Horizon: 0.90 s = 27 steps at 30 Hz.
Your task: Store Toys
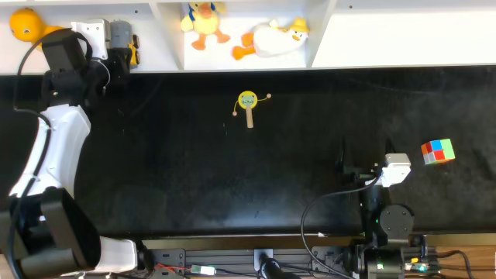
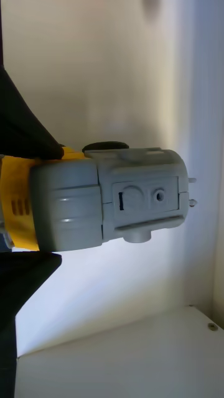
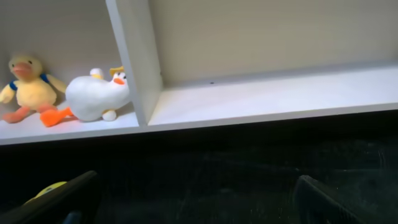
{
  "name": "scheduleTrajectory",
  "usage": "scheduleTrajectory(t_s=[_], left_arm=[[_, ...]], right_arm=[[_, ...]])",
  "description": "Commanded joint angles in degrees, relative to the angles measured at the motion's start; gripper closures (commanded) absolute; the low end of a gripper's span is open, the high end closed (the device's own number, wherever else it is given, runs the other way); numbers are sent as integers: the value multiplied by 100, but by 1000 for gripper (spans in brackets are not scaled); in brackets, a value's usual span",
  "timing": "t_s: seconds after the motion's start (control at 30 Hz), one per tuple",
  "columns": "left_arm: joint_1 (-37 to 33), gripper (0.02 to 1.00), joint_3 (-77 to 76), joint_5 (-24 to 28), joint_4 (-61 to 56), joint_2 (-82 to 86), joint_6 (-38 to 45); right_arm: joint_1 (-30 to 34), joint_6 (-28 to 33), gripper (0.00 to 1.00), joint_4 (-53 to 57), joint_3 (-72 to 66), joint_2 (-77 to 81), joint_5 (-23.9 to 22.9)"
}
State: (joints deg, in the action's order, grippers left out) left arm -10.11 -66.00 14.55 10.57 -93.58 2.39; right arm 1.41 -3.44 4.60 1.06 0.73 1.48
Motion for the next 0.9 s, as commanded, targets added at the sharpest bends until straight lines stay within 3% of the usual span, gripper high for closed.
scheduleTrajectory(t_s=[0.03, 0.8, 0.9], left_arm=[[22, 730, -238, 101, -153, -11, -101], [22, 711, -238, 184, -234, -109, -101], [22, 673, -238, 219, -229, -109, -101]], right_arm=[[11, -44, 5, -17, -79, -52, 17], [11, -44, 5, -17, -79, -52, 17], [11, -44, 5, -17, -79, -52, 17]])
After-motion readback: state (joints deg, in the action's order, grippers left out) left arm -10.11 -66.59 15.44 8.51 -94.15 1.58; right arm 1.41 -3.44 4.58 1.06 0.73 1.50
